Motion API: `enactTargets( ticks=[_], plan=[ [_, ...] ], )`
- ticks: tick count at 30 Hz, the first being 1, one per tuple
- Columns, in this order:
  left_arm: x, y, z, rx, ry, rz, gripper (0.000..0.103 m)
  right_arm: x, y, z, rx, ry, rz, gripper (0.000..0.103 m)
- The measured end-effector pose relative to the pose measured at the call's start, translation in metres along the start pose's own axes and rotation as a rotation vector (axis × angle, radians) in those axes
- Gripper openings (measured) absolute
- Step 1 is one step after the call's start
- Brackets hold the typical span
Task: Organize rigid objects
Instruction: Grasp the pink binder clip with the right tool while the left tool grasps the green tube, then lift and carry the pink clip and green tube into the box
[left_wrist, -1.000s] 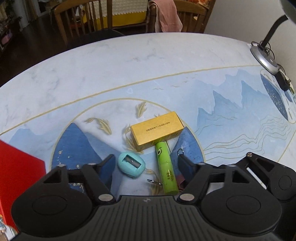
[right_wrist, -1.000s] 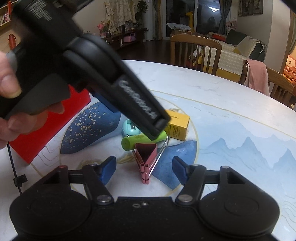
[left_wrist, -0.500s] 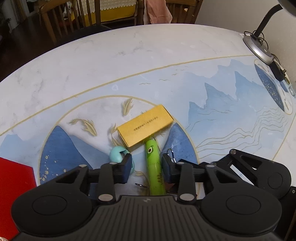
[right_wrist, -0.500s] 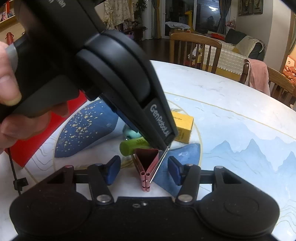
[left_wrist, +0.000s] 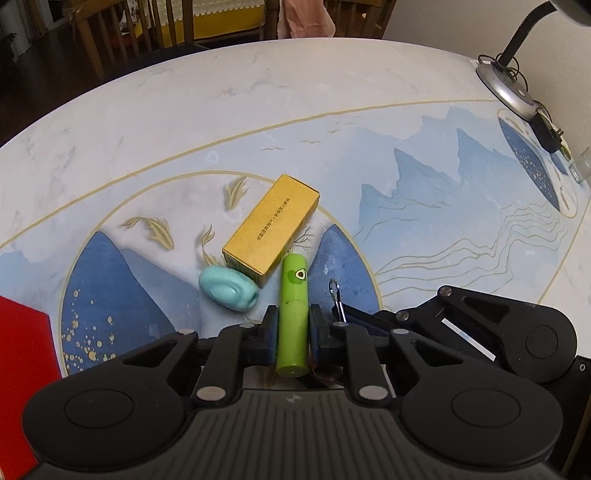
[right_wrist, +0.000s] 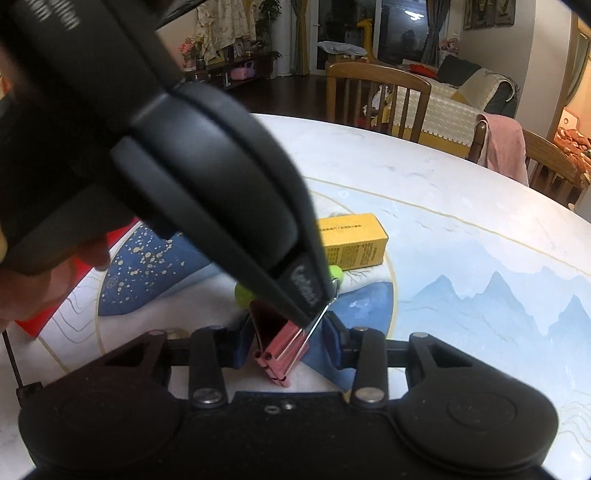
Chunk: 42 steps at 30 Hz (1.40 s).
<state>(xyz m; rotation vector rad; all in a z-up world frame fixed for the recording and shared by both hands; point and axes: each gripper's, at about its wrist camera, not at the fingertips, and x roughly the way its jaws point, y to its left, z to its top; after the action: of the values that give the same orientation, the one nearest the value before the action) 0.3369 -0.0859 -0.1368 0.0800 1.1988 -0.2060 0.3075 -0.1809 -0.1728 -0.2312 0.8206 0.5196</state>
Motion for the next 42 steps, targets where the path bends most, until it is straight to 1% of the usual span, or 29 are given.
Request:
enactTargets(
  ticks=[5,13,19,24,27,32,37,42],
  plan=[
    [-0.007,0.003,-0.006,-0.033,-0.021,-0.012,0.016,-0.004,0.002,-0.003,0.001,-0.003,-0.005,0.036],
    [-0.029,0.014,-0.016,-0.119,-0.069,-0.047,0.016,-0.018,0.003,-0.013,0.013,-0.003,-0.014,0.035],
    [-0.048,0.017,-0.029,-0.15,-0.101,-0.061,0.016,-0.032,0.0,-0.018,0.015,-0.002,-0.014,0.033],
    [-0.064,0.019,-0.043,-0.163,-0.129,-0.07,0.016,-0.045,-0.002,-0.022,0.029,-0.008,-0.02,0.029],
    [-0.077,0.018,-0.05,-0.153,-0.153,-0.072,0.016,-0.055,-0.001,-0.025,0.038,-0.016,-0.031,0.028],
    [-0.1,0.019,-0.063,-0.147,-0.192,-0.077,0.016,-0.076,0.002,-0.023,0.047,-0.055,-0.041,0.028],
    [-0.122,0.024,-0.074,-0.149,-0.229,-0.083,0.016,-0.101,0.008,-0.013,0.044,-0.101,-0.033,0.027],
    [-0.142,0.033,-0.087,-0.145,-0.253,-0.077,0.016,-0.125,0.023,0.0,0.034,-0.139,-0.016,0.027]
  ],
)
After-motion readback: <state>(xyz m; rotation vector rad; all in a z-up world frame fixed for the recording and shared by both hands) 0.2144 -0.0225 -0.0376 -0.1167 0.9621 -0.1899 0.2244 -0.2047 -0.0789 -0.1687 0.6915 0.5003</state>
